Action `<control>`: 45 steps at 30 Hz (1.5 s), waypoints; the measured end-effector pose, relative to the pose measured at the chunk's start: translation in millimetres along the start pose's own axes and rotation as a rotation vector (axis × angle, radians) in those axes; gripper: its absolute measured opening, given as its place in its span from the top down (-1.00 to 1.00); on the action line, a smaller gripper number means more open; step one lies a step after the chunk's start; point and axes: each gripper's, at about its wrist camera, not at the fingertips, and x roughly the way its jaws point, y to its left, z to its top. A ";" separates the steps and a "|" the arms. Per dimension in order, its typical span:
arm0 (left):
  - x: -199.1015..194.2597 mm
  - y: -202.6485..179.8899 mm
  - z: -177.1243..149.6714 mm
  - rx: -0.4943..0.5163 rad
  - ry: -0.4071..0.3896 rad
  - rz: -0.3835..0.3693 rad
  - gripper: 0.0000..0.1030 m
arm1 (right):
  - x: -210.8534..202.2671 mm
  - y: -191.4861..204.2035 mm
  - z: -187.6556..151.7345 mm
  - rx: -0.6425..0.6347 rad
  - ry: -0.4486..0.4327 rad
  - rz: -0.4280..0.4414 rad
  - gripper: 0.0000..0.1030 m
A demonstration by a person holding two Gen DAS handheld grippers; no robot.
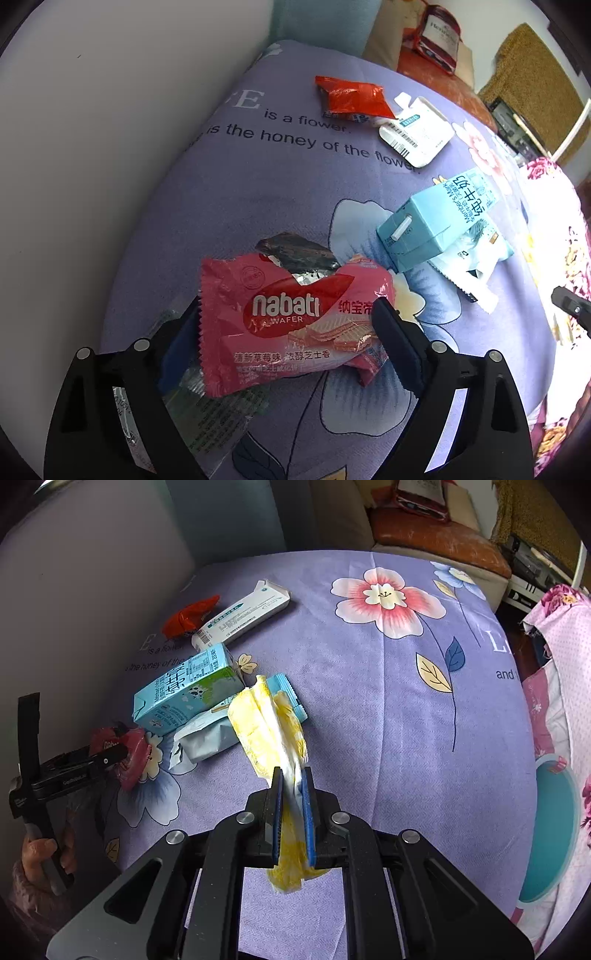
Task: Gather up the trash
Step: 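Carry the wafer pack and napkin over the bin and open both grippers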
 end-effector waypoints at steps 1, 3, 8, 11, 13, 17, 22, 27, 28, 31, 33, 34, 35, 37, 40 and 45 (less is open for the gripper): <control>2.9 -2.8 -0.8 0.016 0.012 -0.015 -0.81 | -2.1 -0.4 -2.4 0.002 -0.003 0.001 0.81; 5.5 -7.7 -5.1 0.034 0.015 -0.032 -0.83 | -6.2 -2.5 -6.7 0.009 -0.006 0.002 0.81; 6.8 -44.4 -22.0 0.165 0.038 -0.067 -0.83 | -10.9 -14.4 -14.7 0.049 -0.010 0.011 0.81; 4.9 -62.9 -30.8 0.211 0.050 -0.127 -0.82 | -11.2 -21.4 -20.0 0.072 -0.004 0.015 0.81; 2.0 -71.2 -33.5 0.220 0.060 -0.205 -0.80 | -11.5 -24.6 -23.3 0.081 0.001 0.012 0.81; 1.7 -77.5 -33.6 0.227 0.038 -0.201 -0.08 | -15.3 -28.2 -28.1 0.092 -0.006 0.010 0.81; -5.6 -60.1 -29.1 0.130 0.004 -0.215 0.03 | -17.1 -33.6 -30.8 0.111 -0.011 0.016 0.81; -12.6 -52.6 -27.9 0.119 -0.005 -0.187 0.51 | -13.9 -34.0 -31.2 0.116 -0.007 0.025 0.81; -14.3 -54.2 -23.5 0.113 -0.011 -0.181 0.51 | -13.8 -33.9 -31.5 0.117 -0.008 0.029 0.81; -26.0 -61.4 -24.3 0.123 -0.037 -0.192 0.51 | -15.4 -34.6 -32.3 0.117 -0.014 0.033 0.81; -33.1 -73.6 -26.9 0.162 -0.038 -0.217 0.51 | -17.3 -38.0 -32.1 0.124 -0.018 0.033 0.81; -36.2 -80.2 -27.8 0.185 -0.039 -0.227 0.51 | -18.5 -40.8 -32.2 0.130 -0.023 0.035 0.81; -37.6 -86.1 -27.2 0.207 -0.036 -0.246 0.51 | -19.9 -44.0 -32.5 0.139 -0.028 0.036 0.81; -38.4 -101.2 -27.7 0.238 -0.028 -0.272 0.51 | -23.0 -50.5 -34.1 0.155 -0.038 0.042 0.81; -38.1 -127.7 -29.3 0.296 -0.023 -0.270 0.51 | -27.0 -62.1 -37.1 0.180 -0.049 0.047 0.81; -32.9 -181.7 -34.0 0.385 0.007 -0.295 0.51 | -37.6 -93.4 -45.8 0.242 -0.078 0.042 0.81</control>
